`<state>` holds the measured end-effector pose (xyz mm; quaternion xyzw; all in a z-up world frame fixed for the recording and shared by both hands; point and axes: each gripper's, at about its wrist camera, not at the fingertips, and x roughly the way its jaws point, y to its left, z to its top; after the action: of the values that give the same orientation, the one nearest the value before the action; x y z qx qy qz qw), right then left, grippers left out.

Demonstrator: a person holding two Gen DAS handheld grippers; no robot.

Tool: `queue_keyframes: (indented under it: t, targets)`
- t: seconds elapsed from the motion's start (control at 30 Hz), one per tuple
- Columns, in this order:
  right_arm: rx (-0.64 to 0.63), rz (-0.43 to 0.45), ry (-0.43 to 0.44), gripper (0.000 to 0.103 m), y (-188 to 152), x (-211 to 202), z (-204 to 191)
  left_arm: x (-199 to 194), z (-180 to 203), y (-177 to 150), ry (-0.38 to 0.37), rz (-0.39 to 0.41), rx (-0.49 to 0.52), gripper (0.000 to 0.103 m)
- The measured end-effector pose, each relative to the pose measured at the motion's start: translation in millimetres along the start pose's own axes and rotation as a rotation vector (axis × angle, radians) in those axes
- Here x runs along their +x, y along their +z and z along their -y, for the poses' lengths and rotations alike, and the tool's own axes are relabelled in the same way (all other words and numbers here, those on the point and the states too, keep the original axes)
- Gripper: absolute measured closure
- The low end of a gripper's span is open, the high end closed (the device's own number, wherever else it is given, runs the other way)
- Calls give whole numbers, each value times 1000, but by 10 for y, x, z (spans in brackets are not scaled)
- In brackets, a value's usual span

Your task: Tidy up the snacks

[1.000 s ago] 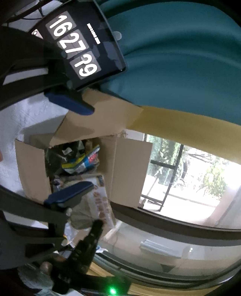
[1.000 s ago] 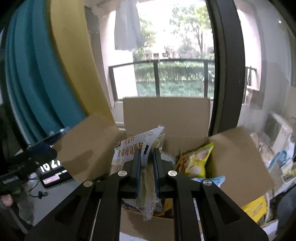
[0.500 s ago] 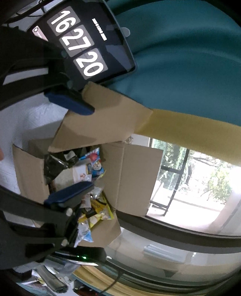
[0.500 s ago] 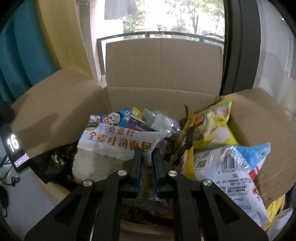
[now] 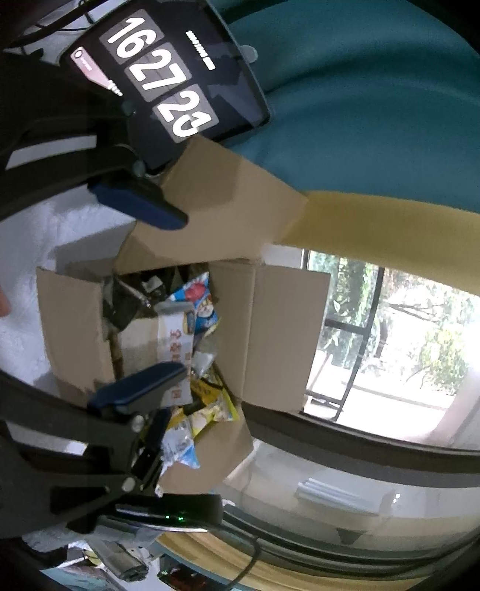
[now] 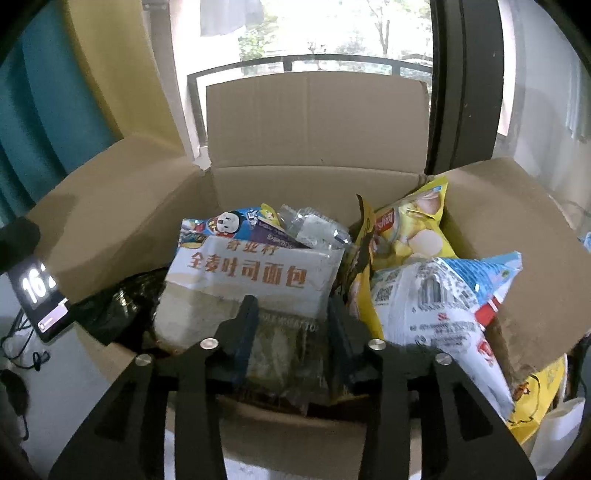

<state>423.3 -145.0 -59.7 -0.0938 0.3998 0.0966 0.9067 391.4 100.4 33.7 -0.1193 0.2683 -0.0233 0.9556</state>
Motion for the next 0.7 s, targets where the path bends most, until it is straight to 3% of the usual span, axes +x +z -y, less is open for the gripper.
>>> queue_keyframes:
  t: [0.53,0.7]
  targets:
    - [2,45,-6,56,-175,-649,59,-324,244,-353,17,-46,47,28]
    - [9,55,0,56,-304,-862,68,-459,357,-516,17,-57,81,15]
